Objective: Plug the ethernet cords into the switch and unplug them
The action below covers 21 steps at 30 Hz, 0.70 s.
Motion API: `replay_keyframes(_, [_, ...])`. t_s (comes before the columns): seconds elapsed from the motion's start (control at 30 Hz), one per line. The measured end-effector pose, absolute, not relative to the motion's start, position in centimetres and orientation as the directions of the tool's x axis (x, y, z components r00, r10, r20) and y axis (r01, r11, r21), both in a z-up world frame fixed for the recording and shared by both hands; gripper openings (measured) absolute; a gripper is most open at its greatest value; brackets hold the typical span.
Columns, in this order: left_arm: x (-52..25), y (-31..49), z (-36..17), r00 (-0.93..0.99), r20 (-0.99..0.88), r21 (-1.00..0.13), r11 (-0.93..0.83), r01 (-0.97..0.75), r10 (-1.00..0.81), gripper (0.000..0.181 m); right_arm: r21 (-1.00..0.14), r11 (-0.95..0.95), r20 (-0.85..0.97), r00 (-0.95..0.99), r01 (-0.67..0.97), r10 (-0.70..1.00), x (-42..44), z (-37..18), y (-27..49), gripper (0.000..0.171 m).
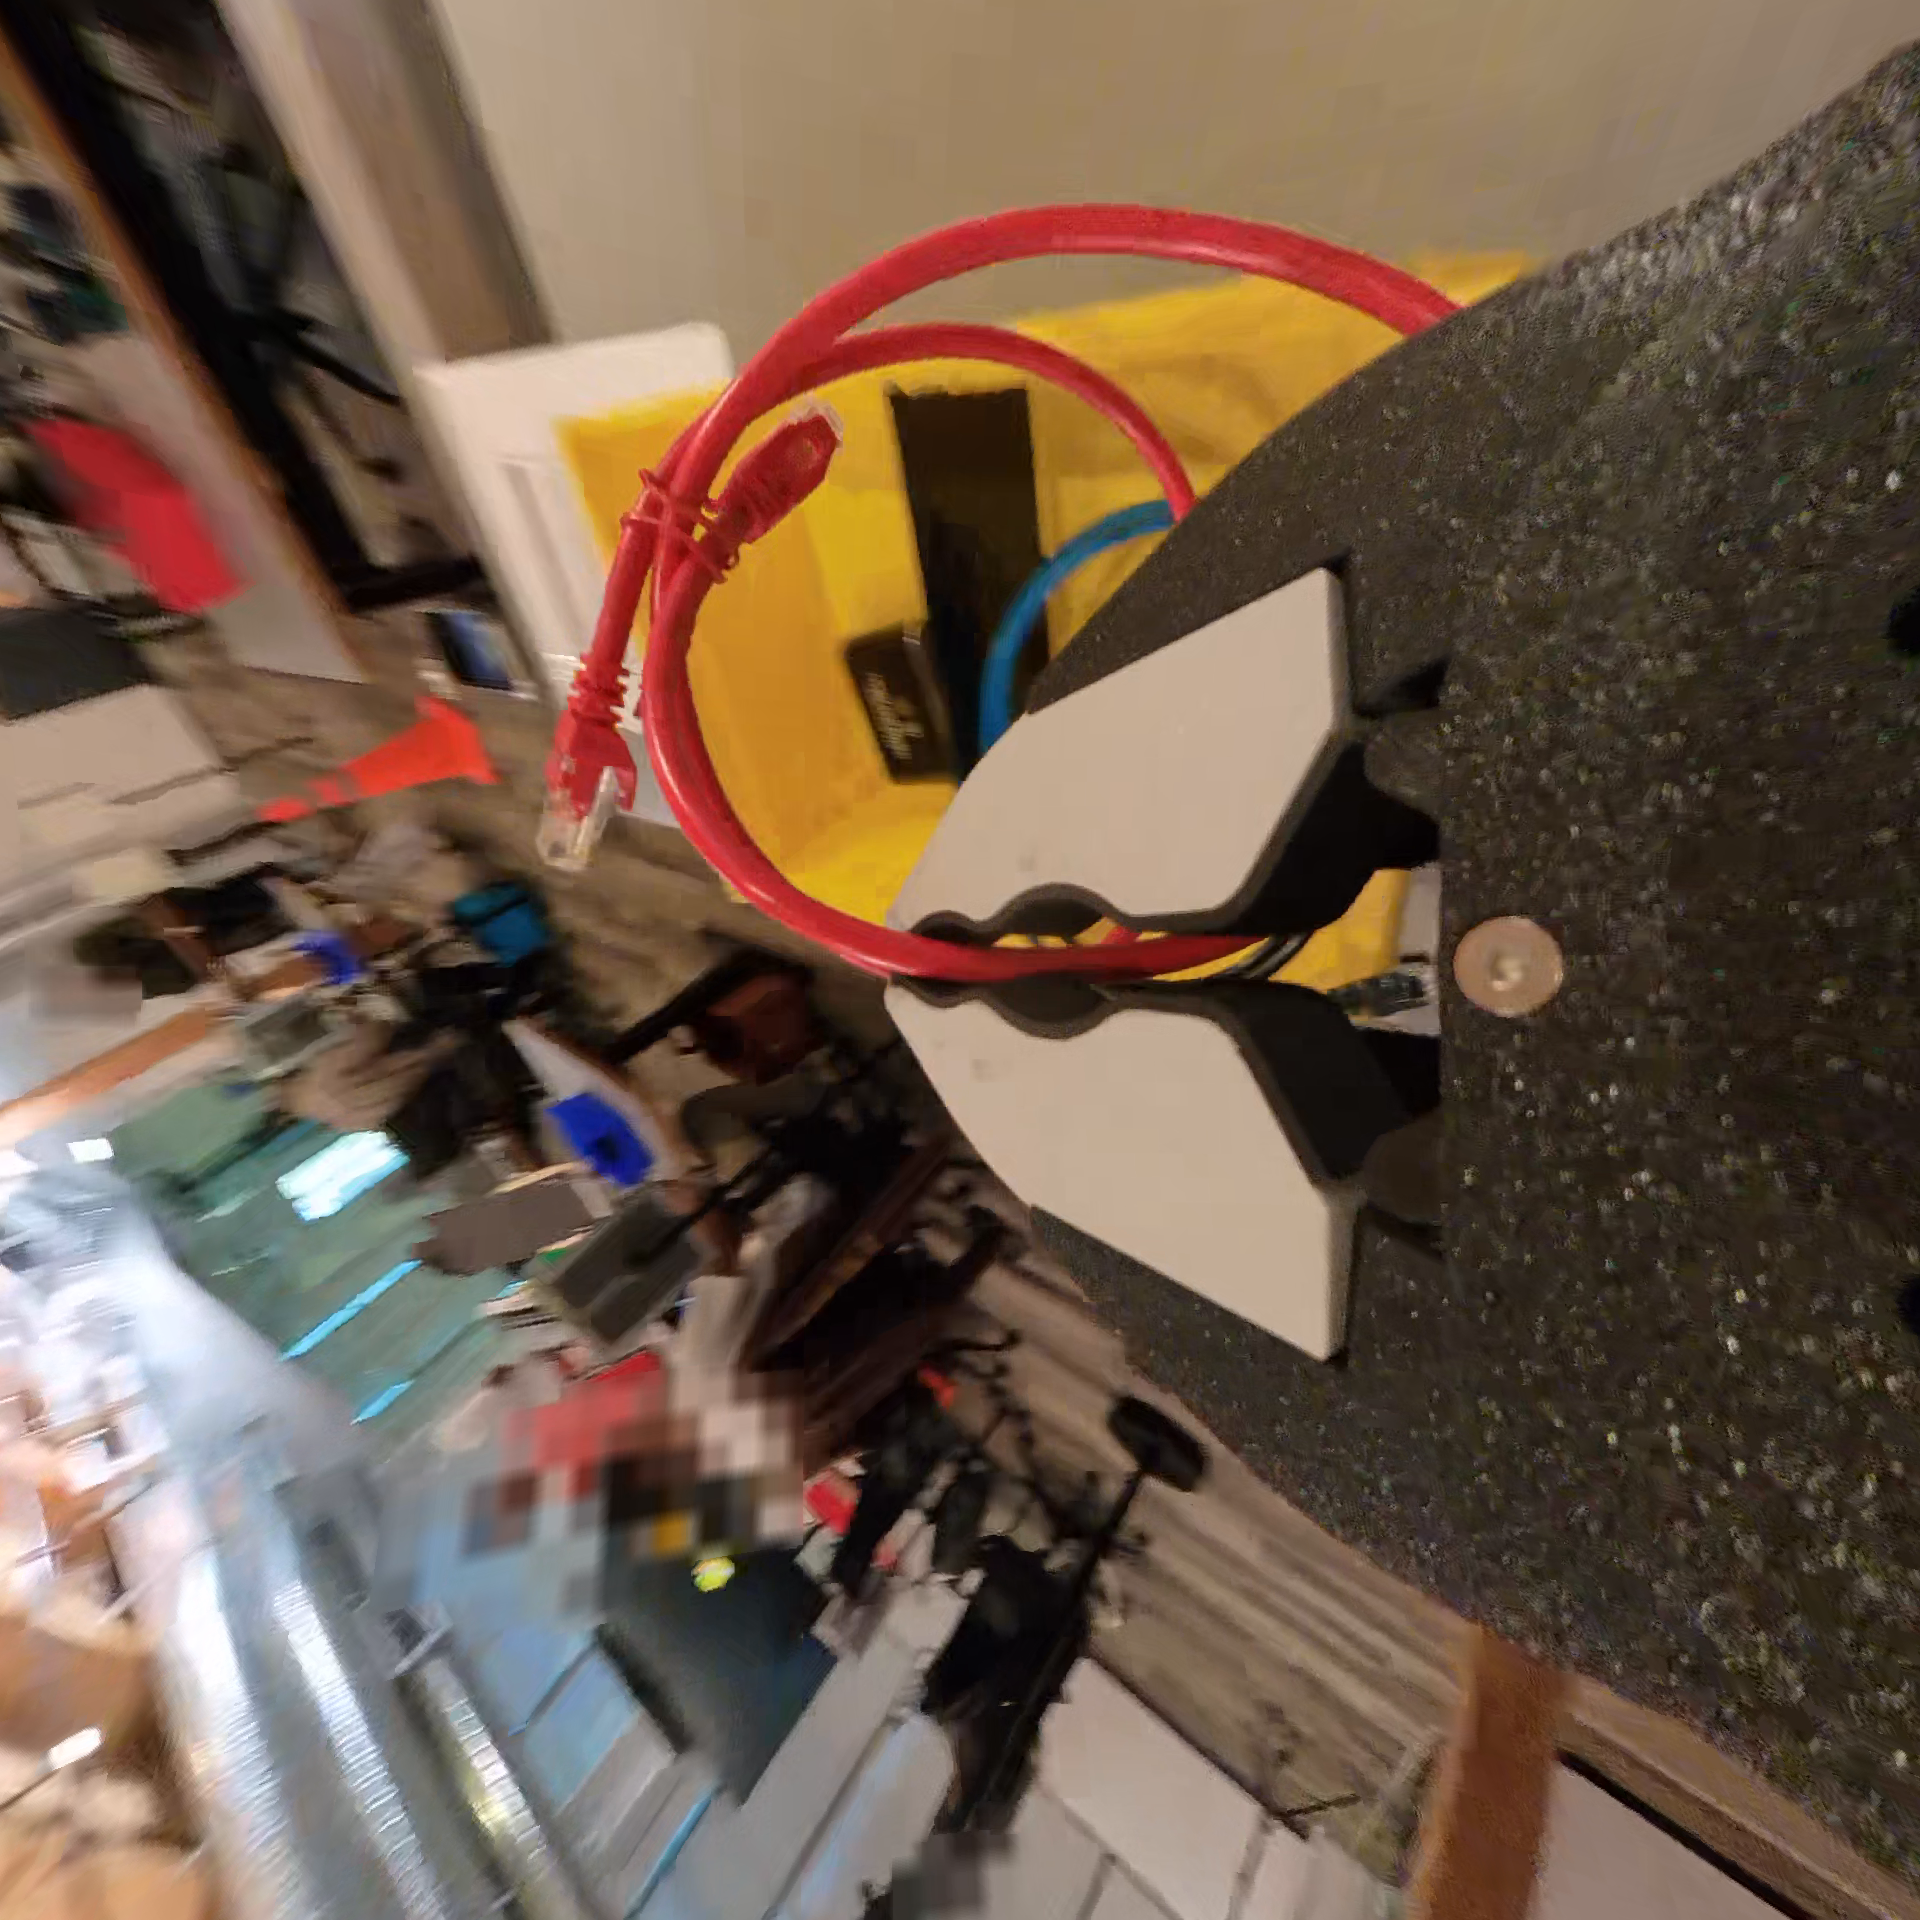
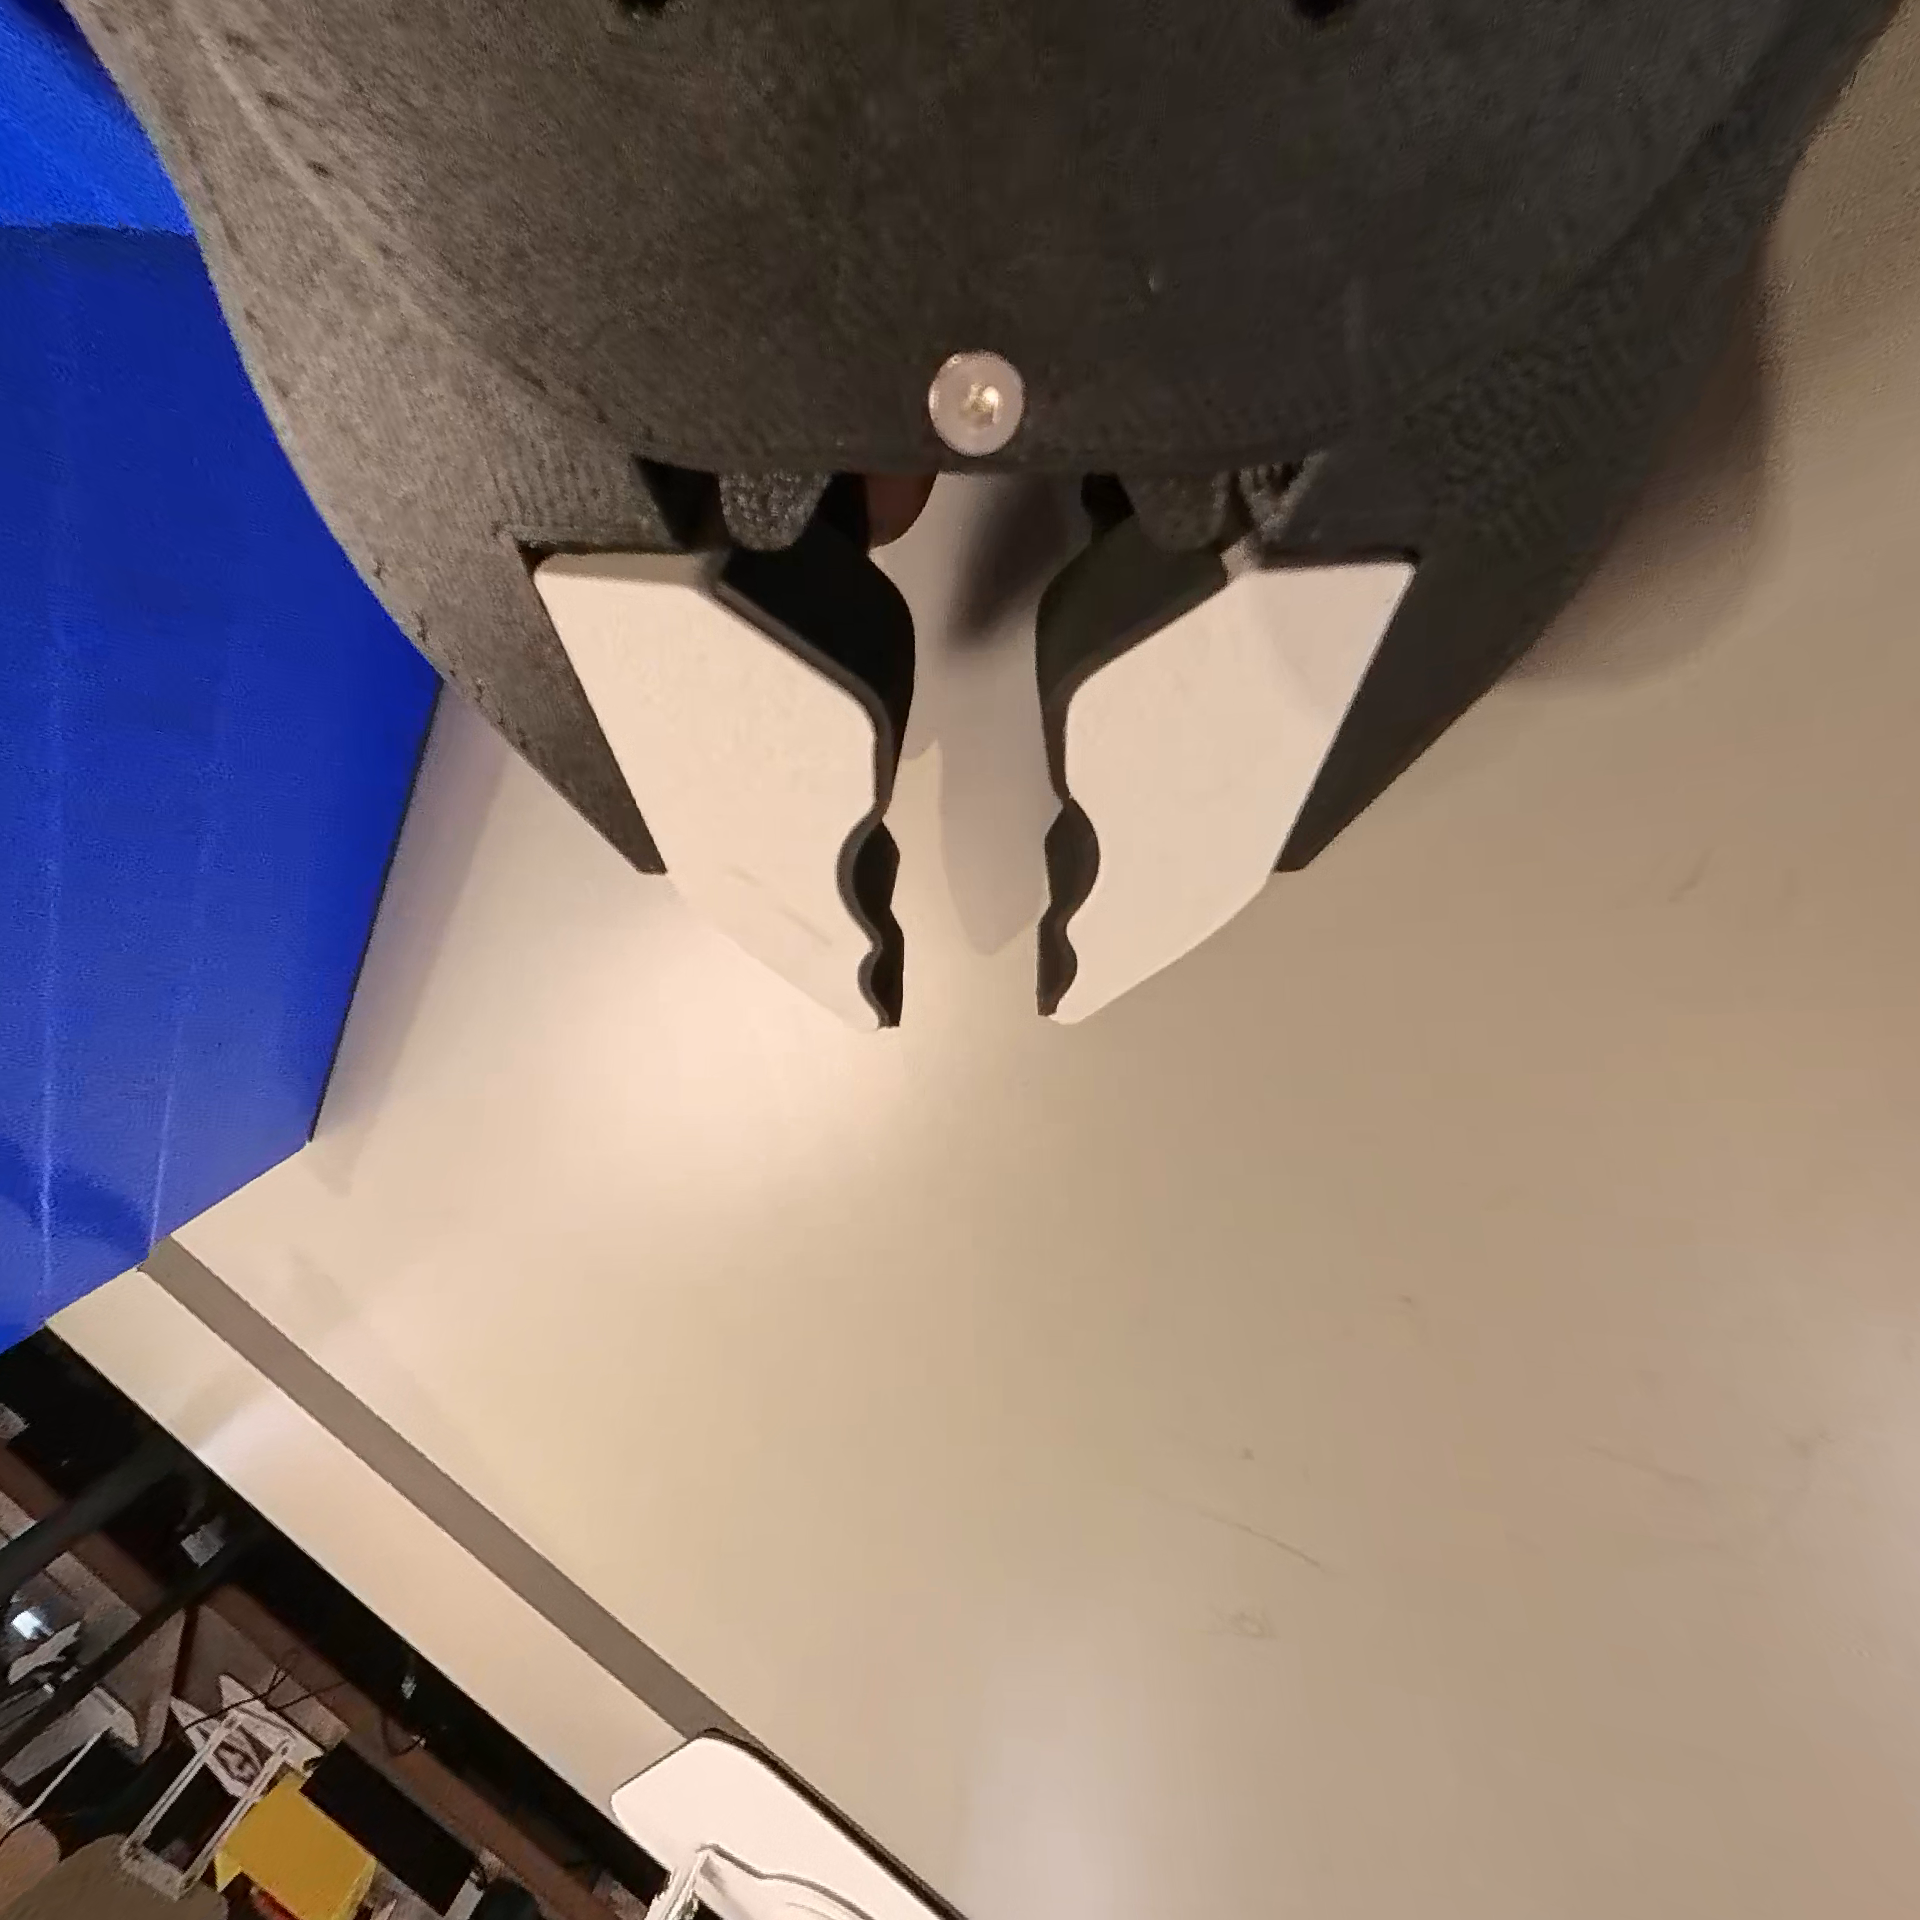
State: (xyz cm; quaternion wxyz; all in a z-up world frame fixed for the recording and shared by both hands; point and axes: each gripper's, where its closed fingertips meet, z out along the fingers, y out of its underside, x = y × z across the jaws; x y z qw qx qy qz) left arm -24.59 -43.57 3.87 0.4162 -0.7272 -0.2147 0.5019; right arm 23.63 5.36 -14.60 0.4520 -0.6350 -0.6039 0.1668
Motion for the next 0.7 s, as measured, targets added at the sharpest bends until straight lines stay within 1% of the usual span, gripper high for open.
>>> replay_keyframes(0.07, [-21.3,-41.7,7.4,0.439,-0.549,-0.834,-0.503,-0.228,0.711,0.003,-0.772,0.141,0.34,0.216,0.62,0.915,23.6,-14.6,5.4,0.025])
replay_keyframes(0.1, [-19.5,-40.2,8.5,0.49,-0.547,-0.836,-0.474,-0.278,0.679,0.003,-0.772,0.144,0.344,0.216,0.62,0.914,23.6,-14.6,5.5,0.025])
replay_keyframes(0.2, [-14.0,-34.6,8.8,0.681,-0.526,-0.846,-0.397,-0.356,0.51,0.003,-0.773,0.146,0.346,0.218,0.617,0.912,23.5,-14.6,5.5,0.025])
replay_keyframes(0.3, [-8.6,-28.4,5.6,0.841,-0.473,-0.856,-0.364,-0.368,0.263,0.002,-0.777,0.145,0.343,0.22,0.612,0.913,23.6,-14.5,5.5,0.025])
replay_keyframes(0.4, [-3.7,-22.9,0.5,0.932,-0.362,-0.863,-0.384,-0.329,0.013,0.001,-0.779,0.144,0.34,0.218,0.61,0.915,23.6,-14.4,5.5,0.025])
replay_keyframes(0.47, [-1.5,-20.1,-2.9,0.954,-0.285,-0.857,-0.423,-0.295,-0.089,0.002,-0.78,0.145,0.34,0.217,0.609,0.915,23.6,-14.4,5.5,0.025])
replay_keyframes(0.57, [0.6,-17.1,-7.2,0.965,-0.18,-0.839,-0.483,-0.252,-0.19,0.002,-0.779,0.148,0.342,0.215,0.609,0.915,23.5,-14.4,5.4,0.025])
replay_keyframes(0.6, [0.9,-16.5,-8.3,0.968,-0.14,-0.837,-0.498,-0.228,-0.207,0.007,-0.78,0.148,0.341,0.214,0.608,0.916,23.5,-14.4,5.4,0.025])
replay_keyframes(0.7, [0.5,-16.4,-8.8,0.974,-0.056,-0.841,-0.515,-0.164,-0.218,0.035,-0.783,0.149,0.335,0.208,0.604,0.919,23.5,-14.4,5.3,0.025])
